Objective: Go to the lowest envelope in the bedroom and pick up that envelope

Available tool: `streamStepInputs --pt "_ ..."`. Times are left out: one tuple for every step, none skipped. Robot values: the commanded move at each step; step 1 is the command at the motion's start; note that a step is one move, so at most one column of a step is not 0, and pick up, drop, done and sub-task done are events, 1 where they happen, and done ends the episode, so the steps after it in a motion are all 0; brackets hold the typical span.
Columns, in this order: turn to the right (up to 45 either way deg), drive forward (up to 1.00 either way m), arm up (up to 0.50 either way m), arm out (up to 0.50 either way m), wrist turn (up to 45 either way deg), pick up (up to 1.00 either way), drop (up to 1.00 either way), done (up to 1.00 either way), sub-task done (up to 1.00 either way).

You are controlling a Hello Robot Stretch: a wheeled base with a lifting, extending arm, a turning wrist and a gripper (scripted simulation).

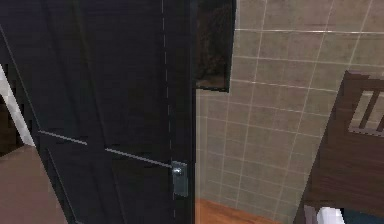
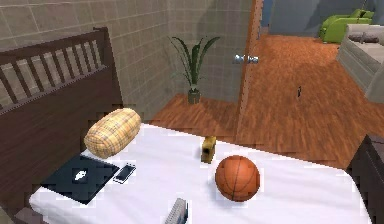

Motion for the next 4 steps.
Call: streamStepInputs --pt "0.0 0.0 0.0 0.14 0.0 0.0 0.0 0.0 0.0" --pt "0.0 0.0 0.0 0.0 45.0 0.0 0.0 0.0 0.0" --pt "0.0 0.0 0.0 0.0 45.0 0.0 0.0 0.0 0.0" --pt "0.0 0.0 0.0 0.0 45.0 0.0 0.0 0.0 0.0"
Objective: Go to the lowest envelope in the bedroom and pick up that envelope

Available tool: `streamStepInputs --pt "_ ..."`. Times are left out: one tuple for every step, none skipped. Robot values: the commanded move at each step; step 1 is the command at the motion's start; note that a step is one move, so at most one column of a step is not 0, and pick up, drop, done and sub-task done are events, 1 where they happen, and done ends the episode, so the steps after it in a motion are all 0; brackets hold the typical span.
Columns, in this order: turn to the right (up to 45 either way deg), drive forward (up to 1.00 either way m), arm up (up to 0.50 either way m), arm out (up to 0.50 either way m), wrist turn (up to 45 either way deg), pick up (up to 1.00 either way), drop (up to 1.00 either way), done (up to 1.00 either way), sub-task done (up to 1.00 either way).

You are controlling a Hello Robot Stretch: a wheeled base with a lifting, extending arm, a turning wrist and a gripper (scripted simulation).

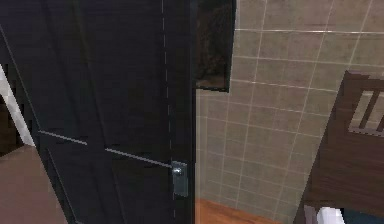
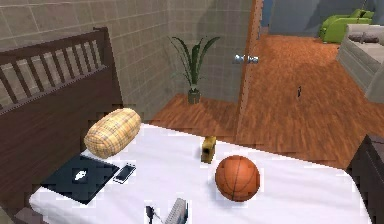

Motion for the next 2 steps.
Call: streamStepInputs --pt "0.0 0.0 0.0 0.0 27.0 0.0 0.0 0.0 0.0" --pt "0.0 0.0 -0.3 0.0 0.0 0.0 0.0 0.0 0.0"
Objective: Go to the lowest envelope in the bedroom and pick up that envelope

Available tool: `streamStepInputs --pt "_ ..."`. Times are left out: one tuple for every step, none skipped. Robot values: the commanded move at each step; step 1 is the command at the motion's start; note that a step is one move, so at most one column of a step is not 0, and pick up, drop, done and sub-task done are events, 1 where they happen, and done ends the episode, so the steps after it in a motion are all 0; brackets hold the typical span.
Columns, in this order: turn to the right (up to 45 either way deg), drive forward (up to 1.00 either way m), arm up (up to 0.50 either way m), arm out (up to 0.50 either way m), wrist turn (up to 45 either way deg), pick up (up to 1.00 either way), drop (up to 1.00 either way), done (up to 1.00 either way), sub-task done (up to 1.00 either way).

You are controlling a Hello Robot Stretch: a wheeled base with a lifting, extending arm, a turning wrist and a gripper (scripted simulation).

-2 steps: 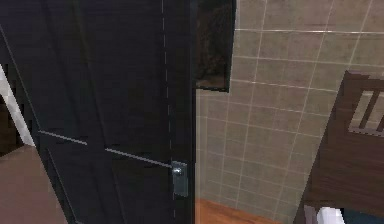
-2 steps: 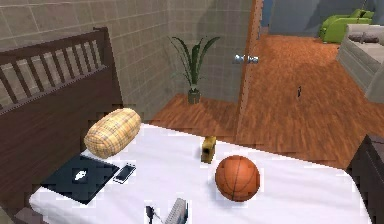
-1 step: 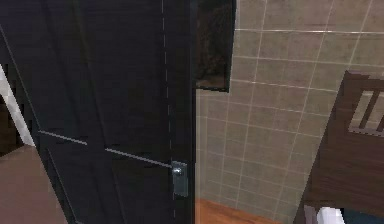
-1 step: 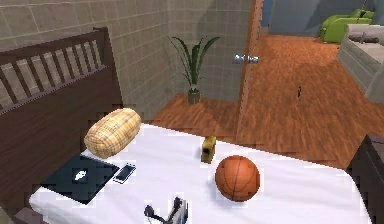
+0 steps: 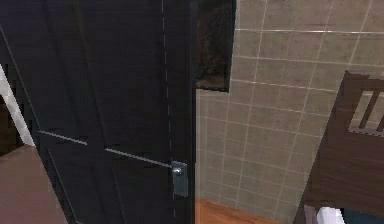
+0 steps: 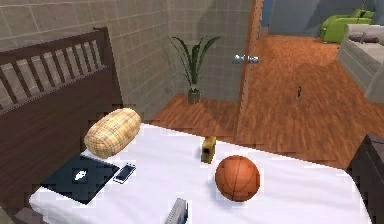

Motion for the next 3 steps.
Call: streamStepInputs --pt "0.0 0.0 0.0 0.0 0.0 1.0 0.0 0.0 0.0" --pt "0.0 0.0 0.1 0.0 0.0 0.0 0.0 0.0 0.0" --pt "0.0 0.0 0.0 0.0 0.0 0.0 0.0 1.0 0.0"
